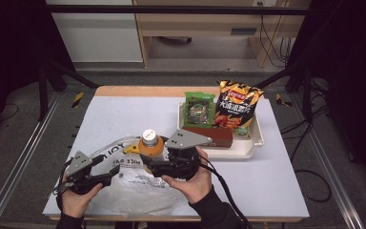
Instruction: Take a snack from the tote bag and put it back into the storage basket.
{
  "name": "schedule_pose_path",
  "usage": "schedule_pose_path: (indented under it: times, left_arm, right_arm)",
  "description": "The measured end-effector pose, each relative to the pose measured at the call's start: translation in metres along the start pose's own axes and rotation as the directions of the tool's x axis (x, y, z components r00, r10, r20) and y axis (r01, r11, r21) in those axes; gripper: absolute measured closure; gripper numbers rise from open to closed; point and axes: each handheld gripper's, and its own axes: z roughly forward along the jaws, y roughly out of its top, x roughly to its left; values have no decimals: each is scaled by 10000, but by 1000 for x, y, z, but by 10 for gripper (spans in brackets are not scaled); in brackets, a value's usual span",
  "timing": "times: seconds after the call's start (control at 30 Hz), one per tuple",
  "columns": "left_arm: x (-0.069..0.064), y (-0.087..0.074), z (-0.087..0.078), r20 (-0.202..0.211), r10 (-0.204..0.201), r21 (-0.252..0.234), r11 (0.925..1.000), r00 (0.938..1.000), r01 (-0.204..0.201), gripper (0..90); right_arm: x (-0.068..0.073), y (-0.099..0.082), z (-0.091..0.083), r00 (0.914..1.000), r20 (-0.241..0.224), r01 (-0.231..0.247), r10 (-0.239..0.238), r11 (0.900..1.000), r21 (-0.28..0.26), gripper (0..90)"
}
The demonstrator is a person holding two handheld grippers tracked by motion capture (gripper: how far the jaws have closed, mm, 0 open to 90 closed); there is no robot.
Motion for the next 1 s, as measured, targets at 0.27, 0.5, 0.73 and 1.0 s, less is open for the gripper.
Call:
schedule_pose_path:
  times: [0.27,0.5,0.73,1.0]
  left_arm:
    - [-1,0,0,31,58,32,10000,10000,-58,251]
    - [-1,0,3,61,41,95,9999,10000,-42,251]
    - [-1,0,3,67,54,92,9999,10000,-55,251]
    - [-1,0,3,77,43,72,10000,10000,-43,251]
  right_arm:
    - [-13,17,-20,9995,328,53,-47,9998,-170,307]
    - [-33,23,-42,9967,798,-107,144,9989,-458,307]
    - [-53,23,-66,9907,1339,-119,218,9971,-745,307]
    - [-73,15,-81,9828,1837,-70,181,9981,-608,307]
